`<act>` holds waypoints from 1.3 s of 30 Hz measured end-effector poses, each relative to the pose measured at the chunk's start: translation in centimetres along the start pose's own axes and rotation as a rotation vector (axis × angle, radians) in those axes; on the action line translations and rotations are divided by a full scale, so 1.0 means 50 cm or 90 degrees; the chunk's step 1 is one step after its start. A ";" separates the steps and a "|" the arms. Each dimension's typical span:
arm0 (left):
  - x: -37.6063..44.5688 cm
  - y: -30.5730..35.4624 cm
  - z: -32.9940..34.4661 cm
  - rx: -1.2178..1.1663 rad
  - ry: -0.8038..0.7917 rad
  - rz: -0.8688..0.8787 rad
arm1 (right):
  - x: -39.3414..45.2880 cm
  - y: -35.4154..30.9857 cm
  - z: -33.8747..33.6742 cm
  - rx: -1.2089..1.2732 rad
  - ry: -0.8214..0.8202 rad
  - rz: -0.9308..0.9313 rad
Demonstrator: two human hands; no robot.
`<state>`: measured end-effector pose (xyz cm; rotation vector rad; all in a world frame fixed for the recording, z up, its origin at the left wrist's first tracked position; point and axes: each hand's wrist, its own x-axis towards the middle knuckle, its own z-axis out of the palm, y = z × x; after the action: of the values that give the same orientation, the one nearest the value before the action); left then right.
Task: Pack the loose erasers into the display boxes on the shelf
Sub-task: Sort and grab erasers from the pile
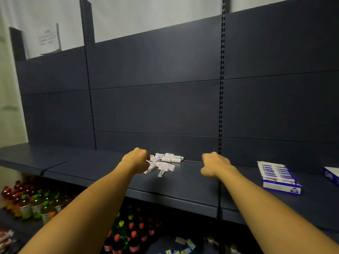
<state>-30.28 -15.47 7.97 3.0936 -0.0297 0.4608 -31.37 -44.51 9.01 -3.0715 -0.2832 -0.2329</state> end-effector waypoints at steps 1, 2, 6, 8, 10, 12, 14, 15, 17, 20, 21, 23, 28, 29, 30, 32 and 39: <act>-0.001 -0.018 0.002 -0.005 -0.003 0.001 | 0.002 -0.019 0.003 0.002 0.003 -0.003; -0.002 -0.035 0.005 -0.010 -0.006 0.003 | 0.003 -0.037 0.006 0.003 0.006 -0.005; 0.001 -0.080 0.015 -0.032 -0.013 0.011 | 0.011 -0.099 0.017 -0.004 0.016 -0.015; 0.010 -0.099 0.025 -0.043 -0.014 0.013 | 0.022 -0.121 0.020 -0.006 0.022 -0.018; 0.024 -0.118 0.036 -0.051 -0.008 0.011 | 0.039 -0.140 0.019 -0.010 0.027 -0.021; 0.040 -0.135 0.048 -0.057 -0.007 0.013 | 0.060 -0.157 0.019 -0.012 0.031 -0.025; 0.062 -0.149 0.060 -0.057 -0.007 0.019 | 0.085 -0.172 0.024 -0.013 0.037 -0.029; 0.071 -0.154 0.065 -0.058 -0.005 0.023 | 0.097 -0.178 0.028 -0.011 0.039 -0.030; 0.100 -0.168 0.078 -0.058 -0.004 0.029 | 0.132 -0.189 0.037 -0.001 0.039 -0.028; 0.152 -0.190 0.092 -0.047 -0.017 0.035 | 0.192 -0.201 0.044 0.009 0.041 -0.021; 0.171 -0.198 0.093 -0.041 -0.017 0.037 | 0.214 -0.204 0.045 0.011 0.043 -0.020; 0.210 -0.211 0.089 -0.027 -0.011 0.041 | 0.258 -0.210 0.043 0.017 0.045 -0.016; 0.304 -0.243 0.089 0.008 0.001 0.045 | 0.358 -0.216 0.038 0.034 0.043 -0.012; 0.320 -0.250 0.095 0.008 0.003 0.047 | 0.374 -0.218 0.039 0.034 0.043 -0.013; 0.334 -0.256 0.103 0.008 0.003 0.052 | 0.387 -0.220 0.042 0.034 0.043 -0.015; 0.359 -0.265 0.123 0.009 0.001 0.063 | 0.410 -0.223 0.051 0.033 0.043 -0.018; 0.433 -0.285 0.207 -0.006 -0.026 0.102 | 0.467 -0.232 0.096 0.027 0.017 -0.005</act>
<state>-6.26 -1.76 4.24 3.1043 -0.2799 0.4005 -10.14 -28.68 8.27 -3.0226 -0.2956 -0.2655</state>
